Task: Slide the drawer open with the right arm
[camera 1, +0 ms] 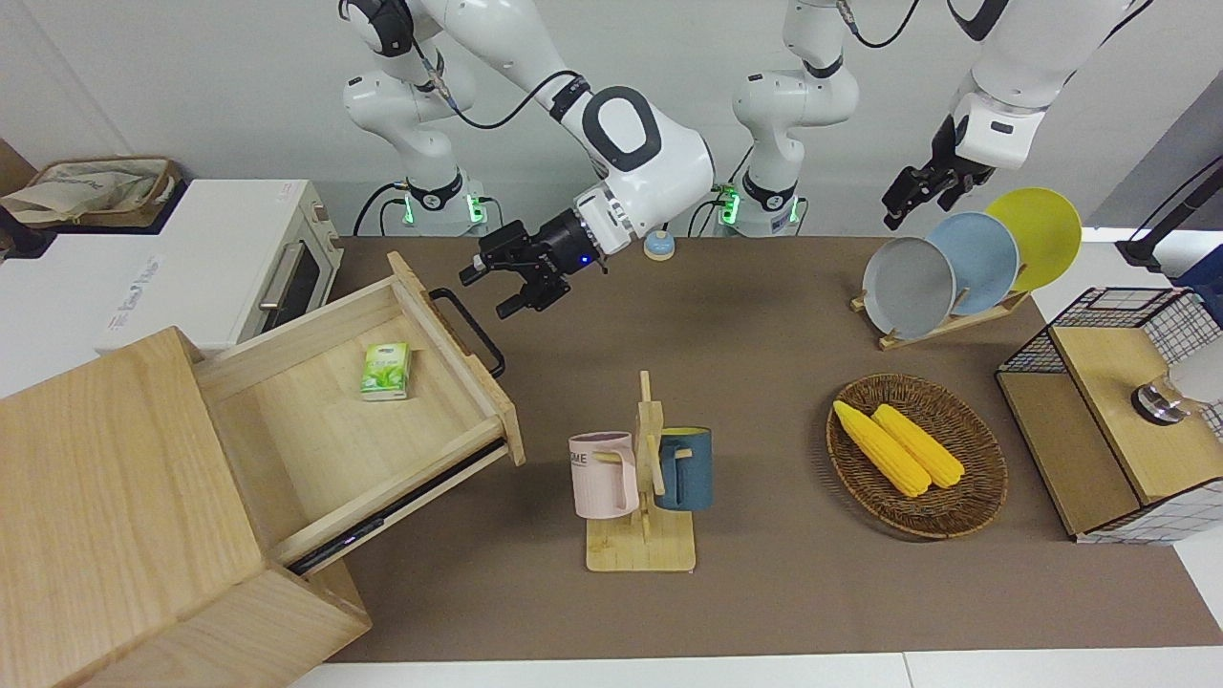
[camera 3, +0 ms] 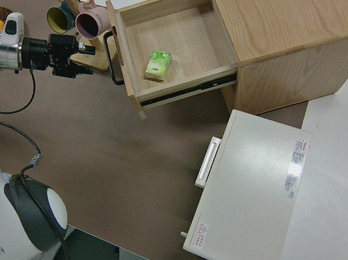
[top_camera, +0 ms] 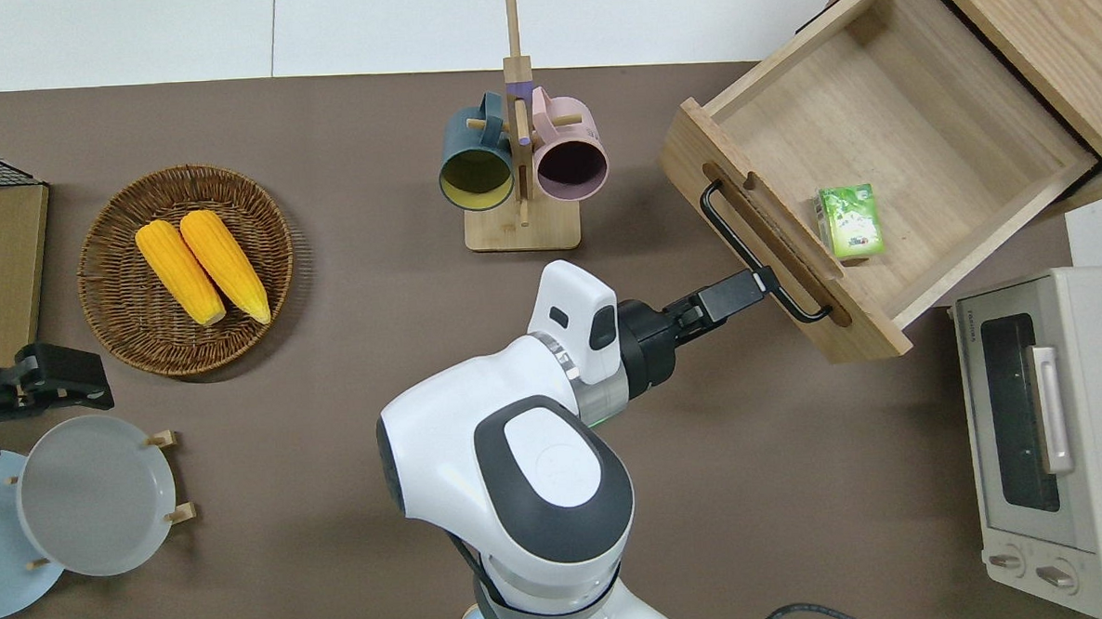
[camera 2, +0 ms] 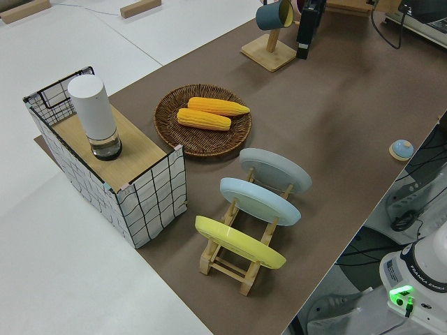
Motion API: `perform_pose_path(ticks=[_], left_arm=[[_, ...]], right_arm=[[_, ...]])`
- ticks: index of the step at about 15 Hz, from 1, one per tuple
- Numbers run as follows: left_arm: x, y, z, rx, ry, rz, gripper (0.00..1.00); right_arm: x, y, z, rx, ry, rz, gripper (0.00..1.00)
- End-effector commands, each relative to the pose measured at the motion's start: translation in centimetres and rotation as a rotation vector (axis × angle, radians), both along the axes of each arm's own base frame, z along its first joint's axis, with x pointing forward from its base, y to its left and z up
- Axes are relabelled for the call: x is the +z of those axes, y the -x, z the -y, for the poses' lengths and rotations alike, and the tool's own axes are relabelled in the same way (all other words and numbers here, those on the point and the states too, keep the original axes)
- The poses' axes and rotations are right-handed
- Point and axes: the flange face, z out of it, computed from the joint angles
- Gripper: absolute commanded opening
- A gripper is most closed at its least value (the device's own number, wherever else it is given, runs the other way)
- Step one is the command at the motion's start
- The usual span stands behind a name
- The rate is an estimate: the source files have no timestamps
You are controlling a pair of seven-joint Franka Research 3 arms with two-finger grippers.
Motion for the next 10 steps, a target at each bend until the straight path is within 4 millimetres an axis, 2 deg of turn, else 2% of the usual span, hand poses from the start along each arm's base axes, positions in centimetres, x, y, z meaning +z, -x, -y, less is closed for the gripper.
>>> perform_pose_path(ticks=[1, 4, 7, 10], left_arm=[[0.4, 0.3, 0.0, -0.009, 0.005, 0.007, 0.99], [0.4, 0.3, 0.0, -0.009, 0.005, 0.007, 0.99], [0.4, 0.3, 0.0, -0.009, 0.005, 0.007, 0.99], [0.4, 0.3, 0.0, -0.009, 0.005, 0.007, 0.99]], right_arm=[[1.1, 1.5, -0.8, -0.015, -0.072, -0.023, 0.992], [4.4, 2.6, -0.6, -0.025, -0.258, -0.047, 0.992], [7.4, 2.5, 1.6, -0.071, -0.406, -0.048, 0.992], [11.2, 2.1, 5.3, -0.148, -0.61, -0.038, 0.992]])
